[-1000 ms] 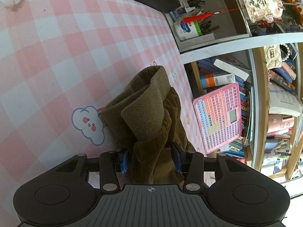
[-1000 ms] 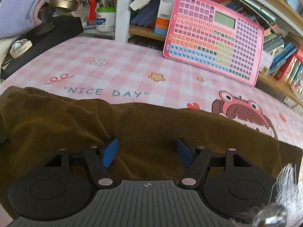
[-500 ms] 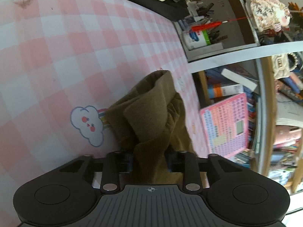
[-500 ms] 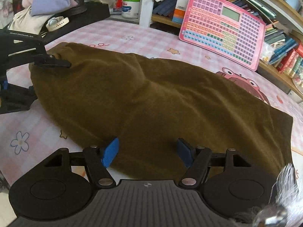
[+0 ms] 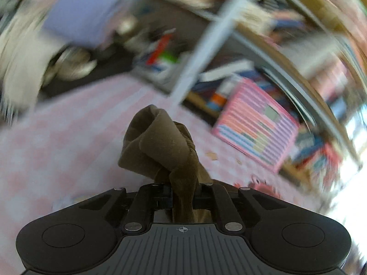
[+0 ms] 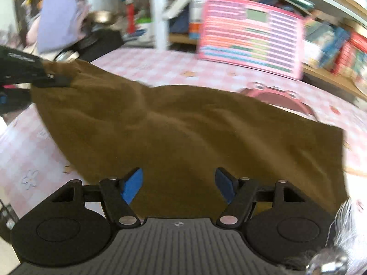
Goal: Fold clothes
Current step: 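Lay the waistband end over the garment with the left gripper and open it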
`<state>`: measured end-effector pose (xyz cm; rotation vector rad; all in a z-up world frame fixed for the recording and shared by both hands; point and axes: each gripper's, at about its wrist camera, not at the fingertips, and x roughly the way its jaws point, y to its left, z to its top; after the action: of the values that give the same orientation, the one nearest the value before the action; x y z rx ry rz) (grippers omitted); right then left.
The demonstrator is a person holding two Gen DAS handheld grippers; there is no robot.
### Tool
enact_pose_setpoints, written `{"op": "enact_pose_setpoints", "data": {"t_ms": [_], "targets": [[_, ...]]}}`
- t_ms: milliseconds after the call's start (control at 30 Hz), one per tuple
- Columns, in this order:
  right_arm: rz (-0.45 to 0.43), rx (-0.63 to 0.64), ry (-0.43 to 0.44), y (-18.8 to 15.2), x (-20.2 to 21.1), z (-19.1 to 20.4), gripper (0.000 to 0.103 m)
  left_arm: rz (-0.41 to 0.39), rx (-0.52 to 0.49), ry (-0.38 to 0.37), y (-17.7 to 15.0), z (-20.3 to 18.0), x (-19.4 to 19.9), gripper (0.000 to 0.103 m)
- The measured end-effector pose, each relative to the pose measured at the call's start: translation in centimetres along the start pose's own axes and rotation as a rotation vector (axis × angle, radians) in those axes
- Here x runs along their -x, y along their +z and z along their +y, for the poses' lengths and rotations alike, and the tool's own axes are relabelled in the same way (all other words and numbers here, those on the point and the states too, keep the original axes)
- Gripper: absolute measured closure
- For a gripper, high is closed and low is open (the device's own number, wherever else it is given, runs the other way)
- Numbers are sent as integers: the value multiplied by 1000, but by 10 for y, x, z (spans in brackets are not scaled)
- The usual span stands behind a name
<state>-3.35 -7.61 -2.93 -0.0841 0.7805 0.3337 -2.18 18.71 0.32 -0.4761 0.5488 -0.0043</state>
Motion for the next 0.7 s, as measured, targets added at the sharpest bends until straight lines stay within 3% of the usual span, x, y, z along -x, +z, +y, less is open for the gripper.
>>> {"op": "enact_pose_setpoints", "data": {"t_ms": [100, 233, 300, 467, 533, 600, 700], "targets": [[1, -59, -15, -6, 12, -29, 35, -9, -272, 28, -5, -55, 4, 92], [7, -119, -22, -14, 22, -60, 35, 30, -513, 49, -31, -118, -6, 91], [10, -149, -26, -19, 28, -75, 35, 71, -600, 60, -49, -147, -16, 81], [18, -224, -34, -30, 41, -114, 35, 273, -678, 84, -101, -184, -39, 49], [21, -254, -38, -34, 46, -129, 35, 341, -688, 105, -117, -187, -43, 43], [30, -283, -6, -31, 42, -132, 35, 349, -679, 134, -120, -181, -37, 22], [46, -326, 48, -24, 34, -135, 34, 344, -615, 141, -113, -172, -28, 14]]}}
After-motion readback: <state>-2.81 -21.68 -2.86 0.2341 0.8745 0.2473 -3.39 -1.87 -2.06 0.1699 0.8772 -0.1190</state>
